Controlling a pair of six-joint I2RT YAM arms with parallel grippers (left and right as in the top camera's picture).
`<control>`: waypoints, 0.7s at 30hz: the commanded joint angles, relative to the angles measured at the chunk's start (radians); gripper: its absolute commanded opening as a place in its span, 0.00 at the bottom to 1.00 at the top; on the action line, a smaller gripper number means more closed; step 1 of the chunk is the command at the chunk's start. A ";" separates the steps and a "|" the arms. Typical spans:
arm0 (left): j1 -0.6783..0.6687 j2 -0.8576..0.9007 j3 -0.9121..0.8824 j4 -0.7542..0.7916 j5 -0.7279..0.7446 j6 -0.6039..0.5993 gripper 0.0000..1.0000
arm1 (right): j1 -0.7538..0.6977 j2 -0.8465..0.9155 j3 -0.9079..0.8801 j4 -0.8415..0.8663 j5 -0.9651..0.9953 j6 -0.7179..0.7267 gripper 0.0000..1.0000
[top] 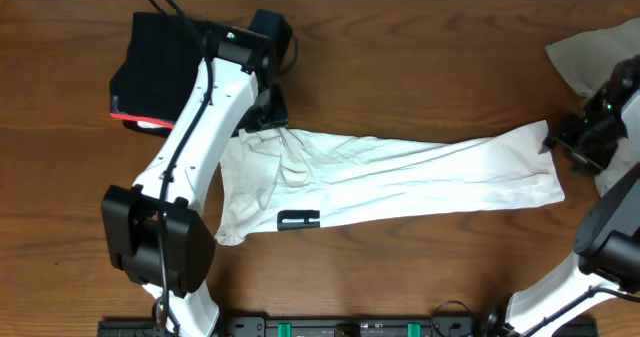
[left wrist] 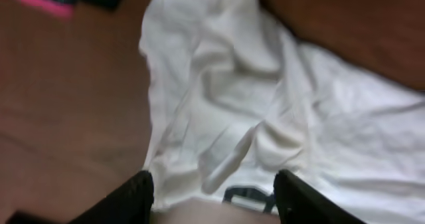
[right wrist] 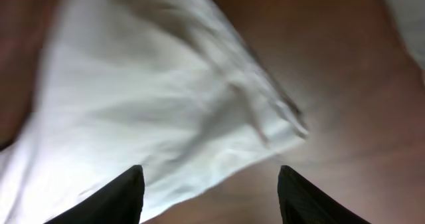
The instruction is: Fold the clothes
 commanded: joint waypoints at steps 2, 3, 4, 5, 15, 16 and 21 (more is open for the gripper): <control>0.002 0.003 -0.043 0.050 -0.019 0.032 0.61 | 0.077 -0.019 -0.014 0.043 -0.052 -0.088 0.62; 0.002 0.003 -0.063 0.070 -0.018 0.039 0.61 | 0.092 -0.019 -0.023 0.061 -0.052 -0.090 0.63; 0.001 0.003 -0.080 0.086 -0.018 0.041 0.61 | 0.105 -0.019 -0.032 0.076 -0.052 -0.090 0.63; 0.001 0.003 -0.099 0.100 -0.017 0.043 0.61 | 0.119 -0.019 -0.041 0.090 -0.052 -0.089 0.64; -0.014 0.003 -0.253 0.233 0.068 0.150 0.61 | 0.192 -0.019 -0.055 0.118 -0.044 -0.089 0.86; -0.020 0.003 -0.266 0.252 0.073 0.177 0.61 | 0.192 -0.019 -0.055 0.117 -0.044 -0.089 0.99; -0.043 0.003 -0.307 0.297 0.075 0.221 0.61 | 0.192 -0.019 -0.055 0.117 -0.044 -0.089 0.99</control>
